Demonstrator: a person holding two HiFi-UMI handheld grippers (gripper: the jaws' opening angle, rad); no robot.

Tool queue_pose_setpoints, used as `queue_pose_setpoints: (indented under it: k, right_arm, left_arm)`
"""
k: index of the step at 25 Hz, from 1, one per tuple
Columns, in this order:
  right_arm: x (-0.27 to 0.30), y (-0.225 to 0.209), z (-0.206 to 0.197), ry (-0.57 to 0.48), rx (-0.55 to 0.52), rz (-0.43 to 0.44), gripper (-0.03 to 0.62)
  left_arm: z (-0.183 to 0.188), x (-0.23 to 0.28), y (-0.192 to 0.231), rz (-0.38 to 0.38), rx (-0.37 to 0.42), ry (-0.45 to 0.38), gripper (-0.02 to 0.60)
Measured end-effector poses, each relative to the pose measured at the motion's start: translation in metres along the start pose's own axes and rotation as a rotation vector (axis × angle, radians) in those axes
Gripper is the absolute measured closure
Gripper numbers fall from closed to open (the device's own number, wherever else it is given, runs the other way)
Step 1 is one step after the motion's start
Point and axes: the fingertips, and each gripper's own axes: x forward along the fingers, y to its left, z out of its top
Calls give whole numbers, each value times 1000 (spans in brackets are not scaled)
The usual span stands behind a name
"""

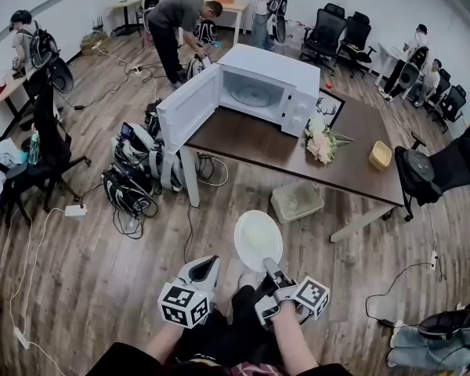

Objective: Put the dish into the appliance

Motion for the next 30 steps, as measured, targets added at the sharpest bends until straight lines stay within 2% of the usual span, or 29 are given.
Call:
queue_pose_setpoints:
  k: [13,20,30]
  right_arm:
    - [67,2,101,55,-21,21,536]
    - [99,0,151,93,-52,10,536]
    - [124,0,195,145,-56,29,536]
  left_arm:
    - [28,102,9,76,-41,-17,572]
    - [44,161,10,93,-54,-29,572]
    - [53,214,0,120,-63,-50,572]
